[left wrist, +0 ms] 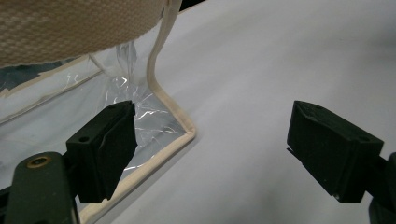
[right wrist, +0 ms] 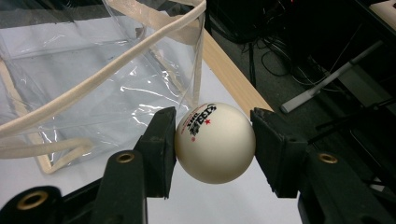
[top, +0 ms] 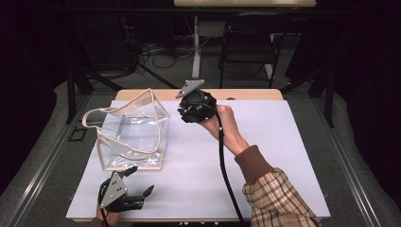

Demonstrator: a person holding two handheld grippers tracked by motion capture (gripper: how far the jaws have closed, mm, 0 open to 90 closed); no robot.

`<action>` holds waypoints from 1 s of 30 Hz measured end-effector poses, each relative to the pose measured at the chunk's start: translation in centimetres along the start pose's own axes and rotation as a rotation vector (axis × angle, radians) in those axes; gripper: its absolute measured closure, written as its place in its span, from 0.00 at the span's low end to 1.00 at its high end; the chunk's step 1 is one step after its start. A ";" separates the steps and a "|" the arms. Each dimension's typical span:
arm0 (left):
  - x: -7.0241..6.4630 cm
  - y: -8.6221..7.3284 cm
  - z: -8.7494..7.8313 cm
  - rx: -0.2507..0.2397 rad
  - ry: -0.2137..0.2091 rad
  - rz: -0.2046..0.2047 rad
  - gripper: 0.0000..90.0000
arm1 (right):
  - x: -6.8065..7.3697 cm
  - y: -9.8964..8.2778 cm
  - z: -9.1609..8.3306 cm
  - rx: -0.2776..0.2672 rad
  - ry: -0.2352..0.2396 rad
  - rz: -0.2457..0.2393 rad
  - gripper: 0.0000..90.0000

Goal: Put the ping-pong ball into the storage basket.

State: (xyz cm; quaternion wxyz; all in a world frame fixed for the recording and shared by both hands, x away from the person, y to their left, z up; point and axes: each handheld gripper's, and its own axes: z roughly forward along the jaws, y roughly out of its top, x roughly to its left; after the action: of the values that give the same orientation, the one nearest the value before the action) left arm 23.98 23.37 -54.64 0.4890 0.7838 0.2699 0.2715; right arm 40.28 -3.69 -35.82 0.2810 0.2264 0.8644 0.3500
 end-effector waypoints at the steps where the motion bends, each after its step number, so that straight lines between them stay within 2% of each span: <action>1: 0.0 0.0 0.0 0.000 0.000 0.000 0.18 | 0.1 0.2 0.0 0.005 0.001 -0.003 0.57; 16: 0.0 0.0 -0.1 0.002 -0.003 0.005 0.18 | 0.7 1.3 0.3 0.003 0.012 -0.031 0.57; 30: 0.0 0.0 -0.1 -0.001 -0.002 0.000 0.18 | 1.4 2.3 0.9 -0.004 0.028 -0.031 0.57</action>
State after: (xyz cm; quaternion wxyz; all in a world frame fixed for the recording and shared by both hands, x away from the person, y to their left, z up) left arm 23.92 23.45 -54.61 0.4898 0.7838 0.2692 0.2708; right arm 40.25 -0.96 -35.15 0.2747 0.2074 0.8710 0.3506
